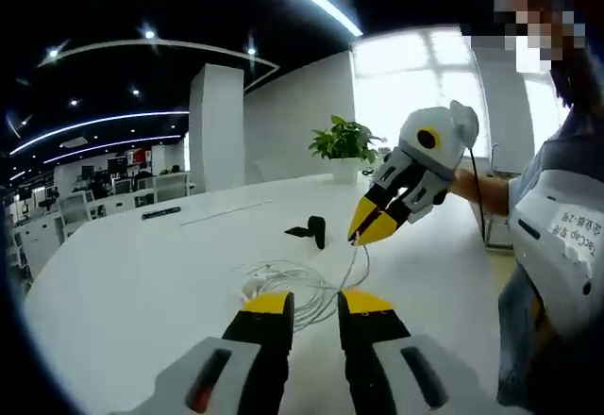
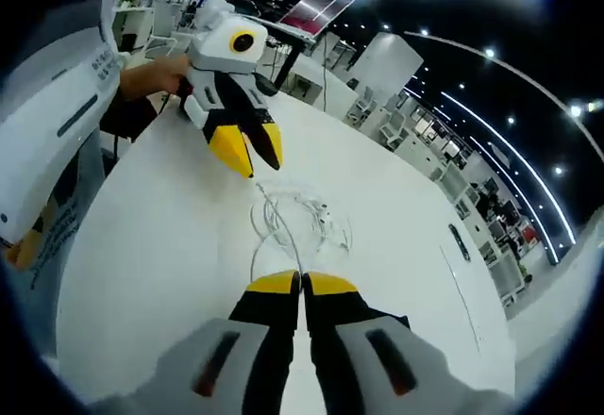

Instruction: Peel open the Velcro strap on the desktop, arrange the wired earphones neatly onto it, and close the Velcro strap to secure them.

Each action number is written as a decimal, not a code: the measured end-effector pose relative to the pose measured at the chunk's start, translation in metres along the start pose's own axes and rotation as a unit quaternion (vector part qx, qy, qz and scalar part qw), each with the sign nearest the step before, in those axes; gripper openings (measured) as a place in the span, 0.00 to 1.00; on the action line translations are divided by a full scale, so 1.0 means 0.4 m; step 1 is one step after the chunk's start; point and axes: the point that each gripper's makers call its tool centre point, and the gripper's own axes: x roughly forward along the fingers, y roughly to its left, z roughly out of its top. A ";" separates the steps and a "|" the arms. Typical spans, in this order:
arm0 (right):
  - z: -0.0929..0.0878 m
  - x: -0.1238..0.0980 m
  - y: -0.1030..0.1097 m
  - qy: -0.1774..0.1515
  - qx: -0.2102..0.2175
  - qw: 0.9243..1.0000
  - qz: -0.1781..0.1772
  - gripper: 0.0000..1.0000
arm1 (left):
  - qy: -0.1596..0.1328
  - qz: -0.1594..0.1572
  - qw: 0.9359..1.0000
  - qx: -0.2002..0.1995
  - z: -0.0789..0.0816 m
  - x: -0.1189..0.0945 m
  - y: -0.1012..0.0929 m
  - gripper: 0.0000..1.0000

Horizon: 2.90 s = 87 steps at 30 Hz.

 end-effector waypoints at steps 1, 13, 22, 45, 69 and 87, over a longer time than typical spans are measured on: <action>0.003 -0.002 -0.002 -0.007 0.014 1.000 0.005 0.06 | -0.005 -0.003 1.000 -0.002 0.006 -0.002 -0.004 0.22; 0.068 -0.041 0.004 -0.076 0.143 0.985 0.056 0.12 | -0.037 -0.003 0.999 -0.017 0.039 0.005 0.019 0.21; 0.038 0.044 -0.067 -0.070 0.164 0.983 0.041 0.11 | -0.027 0.013 1.000 -0.007 0.027 0.032 0.040 0.20; 0.002 0.109 -0.013 -0.030 0.190 0.977 0.092 0.06 | 0.006 0.057 0.997 0.043 0.041 0.041 0.095 0.18; 0.056 0.131 -0.044 -0.065 0.381 0.921 0.046 0.04 | -0.075 0.092 0.993 0.005 0.093 0.032 0.154 0.18; -0.021 0.155 -0.072 -0.036 0.333 0.942 -0.023 0.04 | -0.023 0.055 0.998 0.024 0.027 0.063 0.103 0.18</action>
